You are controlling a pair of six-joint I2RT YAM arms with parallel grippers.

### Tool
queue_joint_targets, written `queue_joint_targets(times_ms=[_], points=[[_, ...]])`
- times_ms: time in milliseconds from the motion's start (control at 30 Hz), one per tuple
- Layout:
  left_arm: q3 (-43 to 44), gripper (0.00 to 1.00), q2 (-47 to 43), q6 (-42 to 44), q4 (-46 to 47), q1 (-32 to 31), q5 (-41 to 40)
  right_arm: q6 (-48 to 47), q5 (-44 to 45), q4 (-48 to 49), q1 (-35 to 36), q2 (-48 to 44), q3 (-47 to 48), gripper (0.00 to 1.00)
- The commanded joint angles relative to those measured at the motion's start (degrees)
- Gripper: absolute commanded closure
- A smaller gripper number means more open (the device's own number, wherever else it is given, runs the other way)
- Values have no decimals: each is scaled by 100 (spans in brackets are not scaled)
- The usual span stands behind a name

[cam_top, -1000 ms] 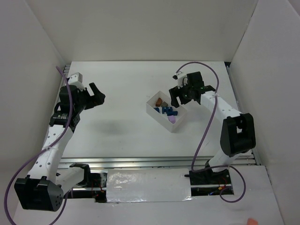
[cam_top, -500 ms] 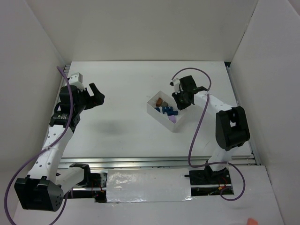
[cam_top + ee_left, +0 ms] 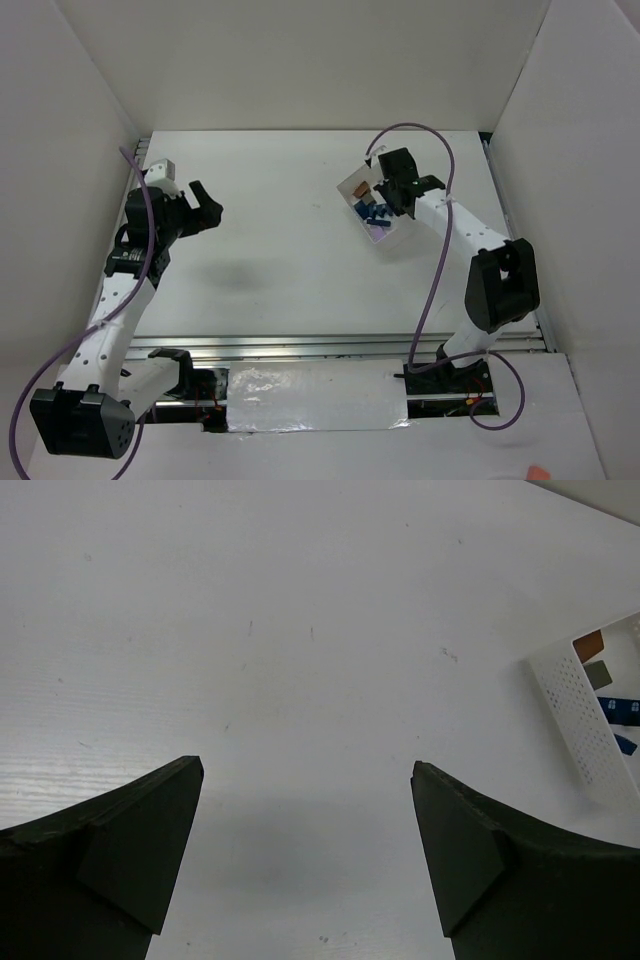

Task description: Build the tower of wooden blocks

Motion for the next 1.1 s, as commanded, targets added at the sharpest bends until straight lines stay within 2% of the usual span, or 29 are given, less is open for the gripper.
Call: queue_joint_targets(times_ms=[0,33,100,133,233,300,367,400,433,467,500,633,833,933,1067], points=[[6,1,-127,45,233,24,-17,-742,1248,532,189,-310,532,100],[6,1,-119,36,215,16,-43,-918,1834,558,312,-144,637,100],[6,1,-145,27,198,16,-79,-1550,2443,646,409,68,673,100],[6,1,-145,18,189,24,-122,-1770,3107,916,479,190,656,100],[6,1,-163,1,180,16,-175,-2553,4041,1574,567,709,665,100],[-3,1,-163,10,154,15,-175,-2974,4299,1814,620,999,665,100],[6,1,-163,1,127,7,-202,-3396,4773,2612,734,1184,525,100],[15,1,-163,1,127,7,-202,-4051,4932,3050,778,1228,307,100],[24,1,-154,1,110,7,-211,-4397,5072,3968,813,1272,209,100],[41,1,-163,1,110,7,-228,-4757,5326,4369,892,1342,121,100],[41,1,-145,9,110,-2,-211,-5204,5442,4555,902,1500,85,100],[6,1,-233,10,110,-11,-246,-5734,5873,4803,1033,1878,94,99],[-99,1,-295,9,215,-29,-61,-6201,6023,4777,1411,2099,-178,98],[-82,1,-303,1,198,-37,-70,-6254,6041,4400,1674,2169,-407,100],[-125,1,-329,27,241,-46,-26,-6466,5979,4593,1930,2239,-654,100]])
